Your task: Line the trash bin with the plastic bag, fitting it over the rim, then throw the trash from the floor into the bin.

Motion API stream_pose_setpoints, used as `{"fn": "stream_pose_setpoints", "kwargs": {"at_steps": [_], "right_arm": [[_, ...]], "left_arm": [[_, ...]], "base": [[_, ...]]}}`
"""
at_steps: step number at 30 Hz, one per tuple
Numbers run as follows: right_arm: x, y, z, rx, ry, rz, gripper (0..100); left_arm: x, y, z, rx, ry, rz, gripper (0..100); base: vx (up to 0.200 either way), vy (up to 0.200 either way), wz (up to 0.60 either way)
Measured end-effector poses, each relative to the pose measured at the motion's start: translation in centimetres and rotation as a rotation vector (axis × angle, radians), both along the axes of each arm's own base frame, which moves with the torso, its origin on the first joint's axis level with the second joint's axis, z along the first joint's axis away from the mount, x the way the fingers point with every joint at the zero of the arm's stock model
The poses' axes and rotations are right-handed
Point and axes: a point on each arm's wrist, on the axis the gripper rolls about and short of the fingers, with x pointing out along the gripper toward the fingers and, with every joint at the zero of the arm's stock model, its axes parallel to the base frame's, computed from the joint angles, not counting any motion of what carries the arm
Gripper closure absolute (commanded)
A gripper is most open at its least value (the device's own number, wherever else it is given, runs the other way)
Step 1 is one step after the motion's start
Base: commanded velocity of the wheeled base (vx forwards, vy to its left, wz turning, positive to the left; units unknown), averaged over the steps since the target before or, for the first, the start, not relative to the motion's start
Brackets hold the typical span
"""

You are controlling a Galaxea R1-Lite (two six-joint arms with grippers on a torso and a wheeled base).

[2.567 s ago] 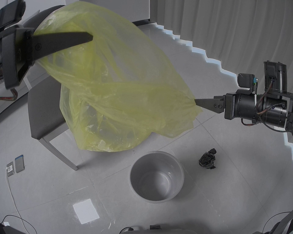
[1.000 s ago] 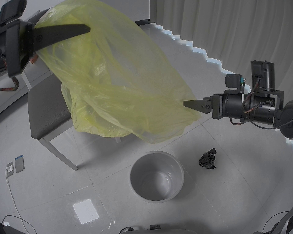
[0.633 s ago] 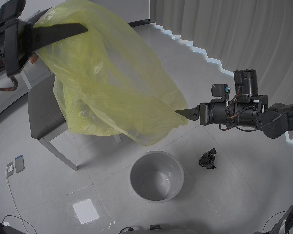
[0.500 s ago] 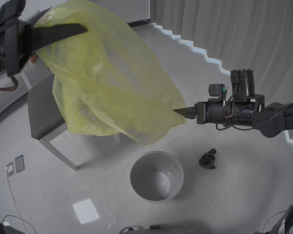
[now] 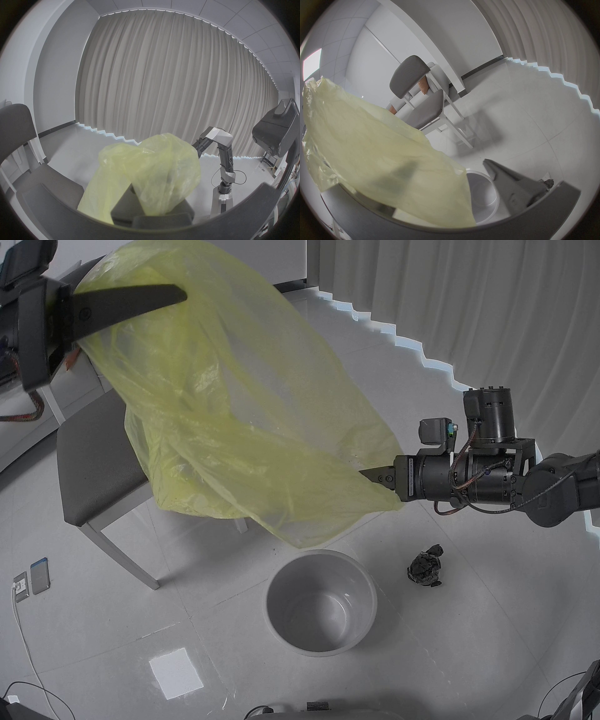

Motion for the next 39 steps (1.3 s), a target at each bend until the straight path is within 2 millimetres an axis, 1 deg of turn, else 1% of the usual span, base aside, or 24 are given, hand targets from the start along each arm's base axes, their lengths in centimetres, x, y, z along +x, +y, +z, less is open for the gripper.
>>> {"fn": "stream_pose_setpoints", "kwargs": {"at_steps": [5, 10, 14, 17, 20, 24, 28, 31, 35, 39], "right_arm": [[-0.5, -0.2, 0.1, -0.008, 0.003, -0.005, 100], [-1.6, -0.9, 0.6, -0.015, 0.007, -0.008, 100], [-2.3, -1.3, 0.8, -0.027, 0.016, -0.024, 100], [-2.6, -1.4, 0.7, -0.039, 0.021, -0.041, 100], [-2.8, -1.5, 0.3, -0.056, 0.033, -0.051, 100], [-3.1, -1.6, -0.4, -0.091, 0.065, -0.059, 100], [-3.5, -1.8, -1.6, -0.151, 0.104, -0.073, 100], [-3.9, -2.1, -2.9, -0.217, 0.134, -0.080, 100], [-4.6, -2.8, -4.9, -0.309, 0.179, -0.077, 100], [-4.8, -3.5, -6.0, -0.357, 0.206, -0.081, 100]], "left_arm": [[0.1, 0.1, -0.2, 0.005, 0.011, 0.012, 100], [0.9, 0.6, -1.0, 0.022, 0.042, 0.092, 100], [1.3, 0.7, -2.4, 0.010, 0.131, 0.185, 100], [1.2, 0.6, -3.7, -0.048, 0.247, 0.231, 100], [1.2, 0.5, -5.7, -0.098, 0.343, 0.257, 100], [1.5, 0.1, -8.2, -0.160, 0.355, 0.264, 100], [1.7, -0.2, -11.8, -0.201, 0.411, 0.268, 100], [1.5, -0.7, -14.5, -0.240, 0.539, 0.279, 100], [1.4, -1.7, -16.7, -0.267, 0.647, 0.287, 100], [1.7, -2.6, -18.6, -0.266, 0.669, 0.273, 100]], "base": [[0.000, 0.000, 0.00], [0.000, 0.000, 0.00], [0.000, 0.000, 0.00], [0.000, 0.000, 0.00], [0.000, 0.000, 0.00], [0.000, 0.000, 0.00], [0.000, 0.000, 0.00], [0.000, 0.000, 0.00], [0.000, 0.000, 0.00], [0.000, 0.000, 0.00]]}}
